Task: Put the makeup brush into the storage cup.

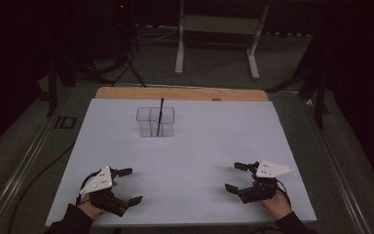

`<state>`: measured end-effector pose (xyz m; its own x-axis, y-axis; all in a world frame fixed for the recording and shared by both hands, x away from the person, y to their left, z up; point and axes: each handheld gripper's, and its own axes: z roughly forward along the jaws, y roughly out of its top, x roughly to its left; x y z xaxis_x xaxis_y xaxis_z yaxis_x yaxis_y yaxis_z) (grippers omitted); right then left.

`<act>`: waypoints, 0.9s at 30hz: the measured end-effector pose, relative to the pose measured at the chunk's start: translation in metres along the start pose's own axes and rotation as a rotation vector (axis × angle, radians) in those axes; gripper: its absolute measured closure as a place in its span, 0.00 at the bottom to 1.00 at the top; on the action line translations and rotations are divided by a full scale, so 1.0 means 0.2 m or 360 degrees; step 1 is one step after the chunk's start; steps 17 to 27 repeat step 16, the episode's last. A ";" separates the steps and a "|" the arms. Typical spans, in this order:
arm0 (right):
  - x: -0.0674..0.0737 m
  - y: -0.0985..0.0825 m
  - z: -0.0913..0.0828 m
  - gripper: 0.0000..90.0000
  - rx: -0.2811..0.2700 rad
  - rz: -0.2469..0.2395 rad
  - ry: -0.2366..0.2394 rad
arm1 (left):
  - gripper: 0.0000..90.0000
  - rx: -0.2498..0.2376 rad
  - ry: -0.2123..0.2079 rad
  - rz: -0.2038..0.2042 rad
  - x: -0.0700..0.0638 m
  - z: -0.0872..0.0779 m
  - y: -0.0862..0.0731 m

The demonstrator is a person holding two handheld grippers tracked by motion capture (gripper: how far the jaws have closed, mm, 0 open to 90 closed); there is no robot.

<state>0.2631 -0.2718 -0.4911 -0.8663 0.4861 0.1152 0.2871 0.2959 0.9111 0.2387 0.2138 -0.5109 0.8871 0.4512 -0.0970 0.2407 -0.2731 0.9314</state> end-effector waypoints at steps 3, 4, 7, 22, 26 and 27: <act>0.00 0.00 0.00 0.15 -0.0002 -0.0001 -0.0001 | 0.02 0.0003 -0.0004 0.0000 0.00 0.00 0.00; 0.00 0.00 0.00 0.15 0.0000 -0.0002 -0.0001 | 0.02 0.0001 -0.0007 -0.0003 0.00 0.01 0.00; 0.00 0.00 0.00 0.15 -0.0002 -0.0003 -0.0005 | 0.02 -0.0005 -0.0005 -0.0005 0.00 0.01 0.00; 0.00 0.00 0.00 0.15 -0.0001 -0.0003 -0.0008 | 0.02 -0.0007 0.0004 -0.0032 0.01 0.00 0.00; 0.00 0.00 0.00 0.15 -0.0001 -0.0003 -0.0008 | 0.02 -0.0007 0.0004 -0.0032 0.01 0.00 0.00; 0.00 0.00 0.00 0.15 -0.0001 -0.0003 -0.0008 | 0.02 -0.0007 0.0004 -0.0032 0.01 0.00 0.00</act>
